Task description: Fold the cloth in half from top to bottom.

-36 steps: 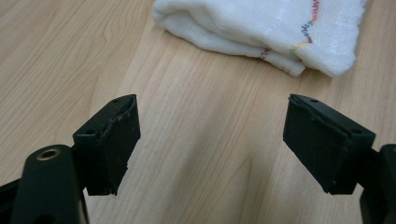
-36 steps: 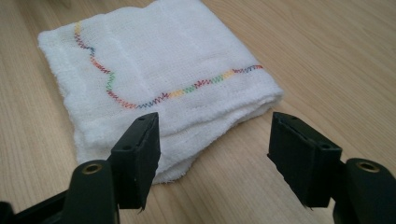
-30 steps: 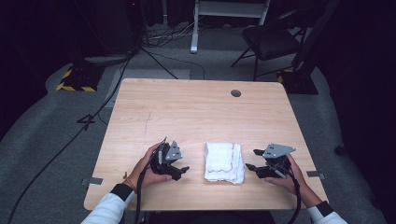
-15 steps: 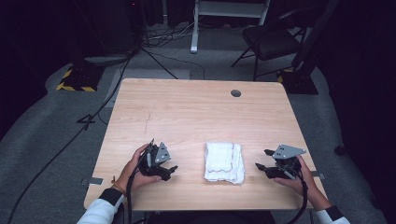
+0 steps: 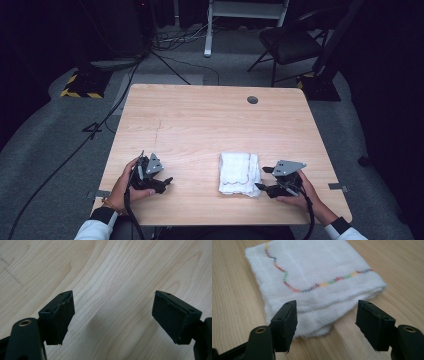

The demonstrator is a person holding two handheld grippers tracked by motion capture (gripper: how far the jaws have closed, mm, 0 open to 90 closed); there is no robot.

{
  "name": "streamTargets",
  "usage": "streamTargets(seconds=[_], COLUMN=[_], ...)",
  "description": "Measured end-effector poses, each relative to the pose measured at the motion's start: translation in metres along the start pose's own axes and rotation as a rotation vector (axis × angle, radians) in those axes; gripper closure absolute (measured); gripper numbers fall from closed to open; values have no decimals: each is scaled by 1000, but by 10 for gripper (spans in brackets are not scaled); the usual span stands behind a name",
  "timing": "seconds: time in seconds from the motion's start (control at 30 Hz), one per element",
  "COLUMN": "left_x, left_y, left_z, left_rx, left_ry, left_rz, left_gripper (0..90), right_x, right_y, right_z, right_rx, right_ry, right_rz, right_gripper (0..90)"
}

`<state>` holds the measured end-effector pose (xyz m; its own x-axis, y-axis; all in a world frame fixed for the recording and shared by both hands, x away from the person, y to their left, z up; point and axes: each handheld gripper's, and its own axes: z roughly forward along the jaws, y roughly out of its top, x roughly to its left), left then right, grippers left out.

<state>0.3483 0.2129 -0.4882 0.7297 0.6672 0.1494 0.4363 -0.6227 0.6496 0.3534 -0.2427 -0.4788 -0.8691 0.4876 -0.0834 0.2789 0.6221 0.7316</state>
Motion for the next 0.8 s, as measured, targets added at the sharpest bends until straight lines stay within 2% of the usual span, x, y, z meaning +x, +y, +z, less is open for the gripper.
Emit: streamTargets(seconds=[0.07,0.13,0.23,0.37,0.57,0.8], left_x=[3,4,3,1,-1,-1], left_y=[-4,-5,-5,-5,-5,-5], left_z=[0,-1,0,4,5,5], left_rx=[2,-2,-5,5,-2,-6], left_ry=[7,6,1,-9,-14,-26], left_rz=[-19,-28,-34,-29,-26,-30], left_gripper=[187,187,187,186,186,186], right_x=[5,9,9,8,-4,-26], right_y=[5,9,14,20,29,39], right_z=[11,21,32,41,53,66], right_rx=[5,12,3,8,5,17], right_ry=[30,39,60,42,25,4], right_rz=[-6,-17,15,30,64,67], right_gripper=[345,346,345,350,355,353])
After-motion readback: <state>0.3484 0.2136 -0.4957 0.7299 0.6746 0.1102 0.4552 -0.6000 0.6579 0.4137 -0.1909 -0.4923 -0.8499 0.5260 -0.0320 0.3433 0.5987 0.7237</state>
